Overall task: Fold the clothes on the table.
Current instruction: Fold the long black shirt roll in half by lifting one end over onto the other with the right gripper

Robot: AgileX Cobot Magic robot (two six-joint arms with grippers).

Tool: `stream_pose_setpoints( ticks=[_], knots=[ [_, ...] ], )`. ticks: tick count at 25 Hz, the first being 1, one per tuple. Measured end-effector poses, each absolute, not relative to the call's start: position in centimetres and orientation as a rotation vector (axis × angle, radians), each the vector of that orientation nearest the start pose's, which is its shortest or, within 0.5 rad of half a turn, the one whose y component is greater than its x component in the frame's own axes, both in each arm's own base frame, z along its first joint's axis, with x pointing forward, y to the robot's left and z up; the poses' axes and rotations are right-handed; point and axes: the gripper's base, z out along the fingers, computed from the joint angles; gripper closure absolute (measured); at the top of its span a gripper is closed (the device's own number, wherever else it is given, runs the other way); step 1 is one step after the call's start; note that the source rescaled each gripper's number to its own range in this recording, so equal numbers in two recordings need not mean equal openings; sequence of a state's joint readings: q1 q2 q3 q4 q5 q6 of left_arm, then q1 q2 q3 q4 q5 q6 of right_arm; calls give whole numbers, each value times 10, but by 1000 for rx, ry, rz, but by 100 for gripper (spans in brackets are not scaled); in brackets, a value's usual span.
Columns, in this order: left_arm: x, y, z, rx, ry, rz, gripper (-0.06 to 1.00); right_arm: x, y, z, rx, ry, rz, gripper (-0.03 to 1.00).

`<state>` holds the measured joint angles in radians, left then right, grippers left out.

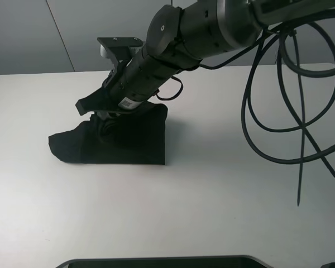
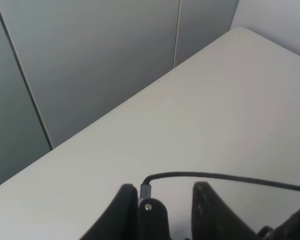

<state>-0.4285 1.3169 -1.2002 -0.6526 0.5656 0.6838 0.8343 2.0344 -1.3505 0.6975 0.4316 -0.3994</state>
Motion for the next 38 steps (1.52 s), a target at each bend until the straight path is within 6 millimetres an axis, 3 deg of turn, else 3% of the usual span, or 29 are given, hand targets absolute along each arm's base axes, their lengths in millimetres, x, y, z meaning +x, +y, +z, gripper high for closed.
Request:
stream_pose_setpoints(
  ticks=[4, 14, 27, 33, 35, 38],
  knots=[
    [255, -149, 380, 754, 1940, -535, 59, 263, 350, 160, -919, 2484, 767, 82],
    [254, -150, 380, 738, 1943, -572, 59, 265, 357, 117, -913, 2566, 750, 82],
    [252, -151, 379, 745, 1955, -592, 59, 280, 375, 133, -904, 2476, 799, 82],
    [251, -151, 380, 745, 1956, -599, 59, 286, 380, 126, -872, 2453, 795, 82],
    [251, -151, 380, 745, 1956, -598, 59, 287, 381, 118, -895, 2456, 783, 76],
    [251, -151, 380, 744, 1956, -599, 59, 290, 384, 109, -896, 2458, 781, 41]
  ],
)
